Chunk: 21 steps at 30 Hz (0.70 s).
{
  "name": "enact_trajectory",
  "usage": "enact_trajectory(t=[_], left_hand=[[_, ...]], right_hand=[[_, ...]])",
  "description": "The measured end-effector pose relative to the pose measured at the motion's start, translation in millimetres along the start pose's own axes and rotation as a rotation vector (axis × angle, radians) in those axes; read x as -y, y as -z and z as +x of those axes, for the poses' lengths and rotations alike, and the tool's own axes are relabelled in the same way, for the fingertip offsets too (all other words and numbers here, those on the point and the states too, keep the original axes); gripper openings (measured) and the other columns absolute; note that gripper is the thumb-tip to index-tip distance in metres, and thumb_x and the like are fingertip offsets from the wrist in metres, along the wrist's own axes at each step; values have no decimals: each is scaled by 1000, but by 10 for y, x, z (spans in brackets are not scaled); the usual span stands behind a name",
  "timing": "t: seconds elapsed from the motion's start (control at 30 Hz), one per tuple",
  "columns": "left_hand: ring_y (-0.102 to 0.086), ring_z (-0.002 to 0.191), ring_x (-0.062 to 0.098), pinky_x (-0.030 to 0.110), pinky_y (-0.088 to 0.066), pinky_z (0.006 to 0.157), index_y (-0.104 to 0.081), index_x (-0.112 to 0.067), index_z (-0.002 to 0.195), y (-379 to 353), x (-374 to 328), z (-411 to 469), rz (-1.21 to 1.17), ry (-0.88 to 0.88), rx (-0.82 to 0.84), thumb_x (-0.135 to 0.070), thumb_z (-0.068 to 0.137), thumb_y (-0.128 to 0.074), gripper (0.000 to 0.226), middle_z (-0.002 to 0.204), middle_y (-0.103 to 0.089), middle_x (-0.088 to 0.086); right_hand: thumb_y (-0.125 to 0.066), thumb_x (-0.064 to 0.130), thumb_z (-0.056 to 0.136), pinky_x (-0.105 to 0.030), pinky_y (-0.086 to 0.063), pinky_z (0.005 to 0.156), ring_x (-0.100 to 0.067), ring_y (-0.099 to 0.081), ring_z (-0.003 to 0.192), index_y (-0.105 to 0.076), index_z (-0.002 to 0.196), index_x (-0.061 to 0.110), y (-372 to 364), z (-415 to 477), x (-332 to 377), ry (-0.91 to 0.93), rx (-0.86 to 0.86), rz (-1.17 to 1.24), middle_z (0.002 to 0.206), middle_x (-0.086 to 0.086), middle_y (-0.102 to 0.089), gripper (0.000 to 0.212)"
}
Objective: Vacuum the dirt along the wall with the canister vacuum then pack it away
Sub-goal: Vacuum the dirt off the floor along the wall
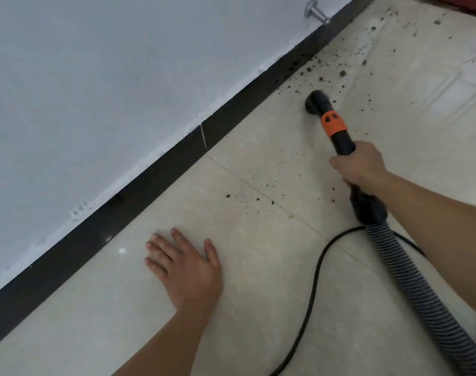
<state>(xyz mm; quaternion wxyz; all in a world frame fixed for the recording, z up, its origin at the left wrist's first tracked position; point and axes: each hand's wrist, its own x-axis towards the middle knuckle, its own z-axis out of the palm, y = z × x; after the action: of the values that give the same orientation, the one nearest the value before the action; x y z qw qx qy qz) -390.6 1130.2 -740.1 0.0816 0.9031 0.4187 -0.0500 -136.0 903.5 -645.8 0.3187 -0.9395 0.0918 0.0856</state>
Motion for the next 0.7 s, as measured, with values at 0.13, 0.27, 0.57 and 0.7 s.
enact_trajectory(t=[0.13, 0.27, 0.57, 0.7], left_hand=[[11, 146, 40, 53, 5, 119, -1, -5, 153, -1, -17, 8, -7, 9, 2, -57, 95, -11, 79, 158, 7, 27], [10, 146, 41, 54, 4, 119, -4, -4, 153, 15, -28, -5, -16, 16, 18, -56, 95, -14, 78, 158, 6, 28], [7, 146, 42, 55, 2, 119, -8, -4, 153, 91, -21, -37, -51, -6, 21, -54, 97, -16, 75, 158, 4, 28], [5, 146, 43, 56, 2, 118, -10, -2, 152, 85, -20, -43, -81, -27, 5, -50, 97, -19, 74, 157, 2, 30]], right_hand=[[-68, 14, 77, -25, -43, 45, -23, -53, 47, -62, 106, 6, 34, 35, -8, -87, -2, 161, 71, -11, -60, 31], [-68, 16, 76, -28, -44, 45, -24, -55, 48, -57, 85, 14, -237, -581, -86, -13, 120, 188, 71, -12, -62, 15], [-69, 24, 76, -28, -39, 52, -18, -56, 62, -45, 79, 26, -410, -2171, -225, 222, 381, -41, 71, 1, -56, 24], [-65, 28, 76, -26, -38, 51, -15, -52, 59, -40, 74, 28, -412, -2637, -370, 231, 420, -83, 69, 3, -54, 25]])
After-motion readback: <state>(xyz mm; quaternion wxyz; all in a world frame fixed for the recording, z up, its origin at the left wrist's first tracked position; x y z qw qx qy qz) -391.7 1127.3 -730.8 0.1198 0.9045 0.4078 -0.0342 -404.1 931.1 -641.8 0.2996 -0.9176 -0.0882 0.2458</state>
